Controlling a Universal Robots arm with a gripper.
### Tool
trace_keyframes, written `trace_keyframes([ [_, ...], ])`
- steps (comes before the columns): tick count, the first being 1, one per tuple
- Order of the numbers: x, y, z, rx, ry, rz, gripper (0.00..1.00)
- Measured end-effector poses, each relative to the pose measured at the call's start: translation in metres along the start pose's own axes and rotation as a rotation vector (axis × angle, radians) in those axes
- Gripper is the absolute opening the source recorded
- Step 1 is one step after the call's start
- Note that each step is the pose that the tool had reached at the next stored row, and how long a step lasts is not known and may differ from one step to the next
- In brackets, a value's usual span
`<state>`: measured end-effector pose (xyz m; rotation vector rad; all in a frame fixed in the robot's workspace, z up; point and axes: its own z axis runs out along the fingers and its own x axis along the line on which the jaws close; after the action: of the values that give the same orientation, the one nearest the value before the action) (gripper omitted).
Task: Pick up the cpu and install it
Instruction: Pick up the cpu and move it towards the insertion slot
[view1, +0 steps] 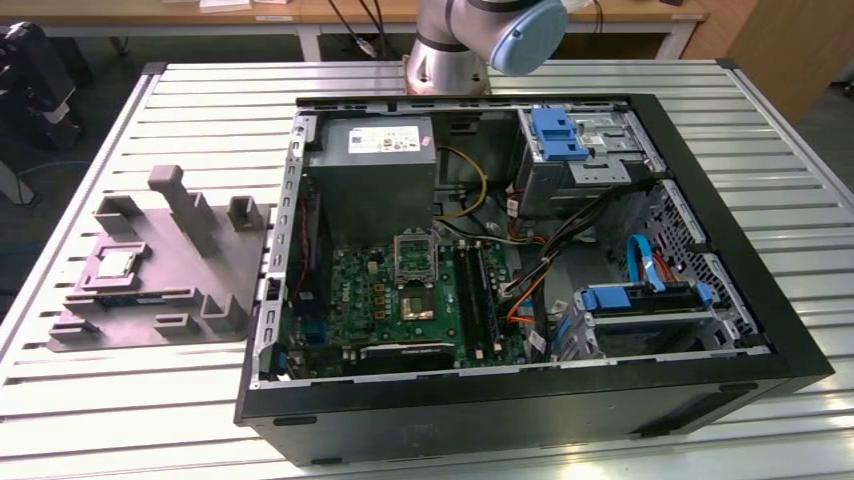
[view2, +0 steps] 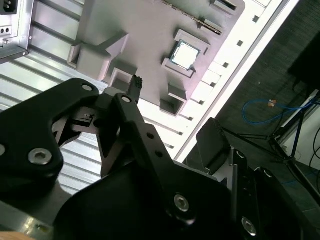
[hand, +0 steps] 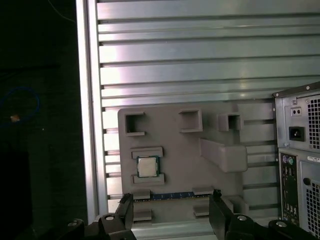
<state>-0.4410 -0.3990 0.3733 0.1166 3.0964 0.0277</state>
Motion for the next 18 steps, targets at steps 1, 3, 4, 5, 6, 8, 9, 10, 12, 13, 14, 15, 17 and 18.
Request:
trace_keyframes([
  [1,0.0000,0.0000,0.0000,0.0000,-0.0004,0.000,0.71],
  [3,0.0000,0.0000,0.0000,-0.0002,-0.0013,0.000,0.71],
  [4,0.0000,0.0000,0.0000,-0.0002,-0.0017,0.000,0.71],
  [5,0.0000,0.0000,0.0000,-0.0002,-0.0021,0.000,0.71],
  [6,0.0000,0.0000,0.0000,-0.0002,-0.0025,0.000,0.71],
  [8,0.0000,0.0000,0.0000,-0.0003,-0.0027,-0.003,0.71],
  [9,0.0000,0.0000,0.0001,-0.0008,-0.0025,-0.014,0.71],
  [10,0.0001,0.0001,0.0005,-0.0014,-0.0023,-0.028,0.71],
  [12,0.0001,0.0000,0.0014,-0.0026,-0.0015,-0.058,0.71],
  [13,0.0001,0.0000,0.0021,-0.0028,-0.0014,-0.062,0.71],
  [14,0.0001,-0.0001,0.0028,-0.0029,-0.0012,-0.062,0.71],
  [15,0.0002,-0.0001,0.0039,-0.0029,-0.0009,-0.063,0.71],
  [17,0.0005,-0.0001,0.0063,-0.0032,0.0003,-0.071,0.71],
  [18,0.0006,-0.0001,0.0075,-0.0034,0.0016,-0.077,0.71],
])
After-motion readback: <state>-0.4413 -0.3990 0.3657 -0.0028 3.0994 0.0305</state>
